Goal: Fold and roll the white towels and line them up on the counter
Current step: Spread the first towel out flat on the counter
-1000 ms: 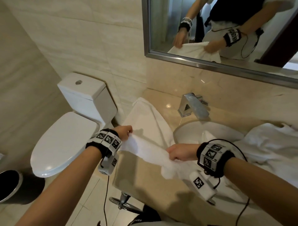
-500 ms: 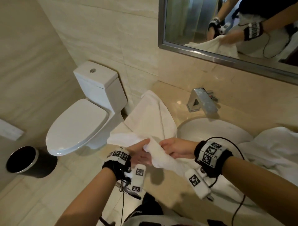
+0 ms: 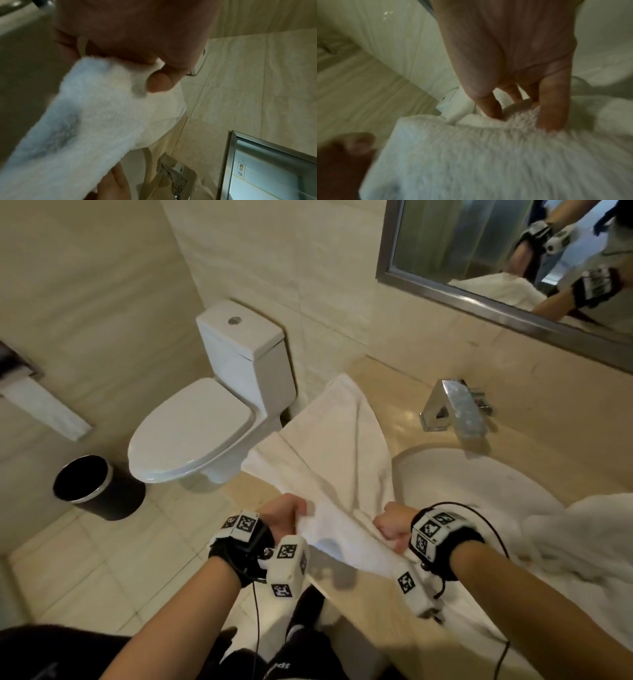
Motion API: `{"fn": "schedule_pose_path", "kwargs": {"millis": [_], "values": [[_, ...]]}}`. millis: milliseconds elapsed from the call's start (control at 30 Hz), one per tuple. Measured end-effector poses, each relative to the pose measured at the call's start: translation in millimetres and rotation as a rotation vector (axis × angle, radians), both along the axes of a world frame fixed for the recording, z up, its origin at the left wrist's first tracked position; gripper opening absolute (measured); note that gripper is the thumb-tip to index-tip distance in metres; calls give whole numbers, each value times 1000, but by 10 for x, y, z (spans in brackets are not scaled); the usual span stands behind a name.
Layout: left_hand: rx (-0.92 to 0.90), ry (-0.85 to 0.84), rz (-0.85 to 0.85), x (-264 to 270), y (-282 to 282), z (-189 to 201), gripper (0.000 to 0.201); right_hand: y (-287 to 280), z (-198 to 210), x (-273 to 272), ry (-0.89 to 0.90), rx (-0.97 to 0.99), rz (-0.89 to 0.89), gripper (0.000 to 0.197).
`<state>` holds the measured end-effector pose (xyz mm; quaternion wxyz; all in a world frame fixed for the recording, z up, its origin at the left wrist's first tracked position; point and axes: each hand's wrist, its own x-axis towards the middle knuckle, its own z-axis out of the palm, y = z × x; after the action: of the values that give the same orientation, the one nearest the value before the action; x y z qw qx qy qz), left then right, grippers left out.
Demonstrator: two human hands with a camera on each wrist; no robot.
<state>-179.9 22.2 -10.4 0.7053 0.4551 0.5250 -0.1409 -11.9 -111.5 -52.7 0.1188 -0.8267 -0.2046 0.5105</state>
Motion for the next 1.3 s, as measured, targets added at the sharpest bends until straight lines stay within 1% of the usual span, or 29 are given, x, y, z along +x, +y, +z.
{"fn": "schedule_pose_path", "kwargs": {"millis": [67,100,133,167,200,267,300,333,367,433,500,533,600,667,700,733,800,833,867,900,967,1000,1033,1067,1100,1167,1200,1267,1300], "values": [[152,104,-209,-115,-130,32,33,-40,-3,-66,-61,-120,175,26],[186,121,-310,-155,-159,14,26,-65,-12,-75,-104,-151,250,39],[223,122,-399,-188,-197,25,17,-95,-32,-78,-149,-157,284,49],[283,126,-477,-222,-216,-4,22,-120,-39,-78,-176,-149,280,53],[329,128,-553,-235,-250,-6,28,-149,-40,-80,-190,-132,279,53],[416,107,-634,-238,-309,-17,20,-202,-86,-64,-216,-124,352,49],[416,67,-599,-239,-336,9,18,-210,-104,-53,-222,-131,367,47],[376,8,-509,-233,-377,68,14,-226,-84,-45,-218,-141,384,45],[302,-68,-392,-225,-400,122,14,-241,-50,-18,-197,-124,343,43],[199,-164,-148,-236,-368,207,24,-257,44,106,-248,-87,277,40],[188,-205,65,-244,-279,255,28,-298,153,257,-342,-58,185,37],[201,-228,165,-258,-218,254,27,-318,189,352,-347,-55,158,36],[240,-243,377,-331,-87,229,23,-404,209,473,-294,-44,92,29],[238,-252,551,-450,27,127,19,-506,172,551,-178,47,-64,18],[198,-269,605,-511,59,77,18,-557,96,596,-122,100,-168,15],[134,-288,602,-577,60,37,20,-579,-69,689,-81,108,-230,15],[24,-267,429,-692,13,-48,26,-655,-208,742,-13,118,-289,20],[26,-209,294,-739,-7,-122,23,-671,-251,751,55,113,-338,37],[89,-122,133,-776,-31,-208,16,-670,-268,751,105,73,-304,50],[183,-14,-43,-794,-47,-297,13,-657,-218,718,142,33,-248,52],[395,198,-381,-757,-124,-406,14,-648,-133,716,116,-68,-111,48],[499,259,-489,-725,-188,-403,17,-659,-137,731,95,-107,-59,45],[589,284,-528,-698,-200,-420,23,-653,-140,753,111,-88,-70,43],[636,265,-463,-701,-205,-410,29,-661,-153,809,130,-49,-111,43],[633,212,-334,-701,-190,-387,33,-677,-1,759,140,2,-162,41],[616,19,-61,-705,-146,-271,39,-697,198,742,140,148,-364,18],[605,-77,52,-712,-120,-195,37,-731,335,724,128,212,-438,8],[551,-276,322,-708,-116,16,30,-777,480,798,98,290,-527,11],[507,-377,449,-709,-108,110,29,-801,512,853,123,322,-549,14]]}}
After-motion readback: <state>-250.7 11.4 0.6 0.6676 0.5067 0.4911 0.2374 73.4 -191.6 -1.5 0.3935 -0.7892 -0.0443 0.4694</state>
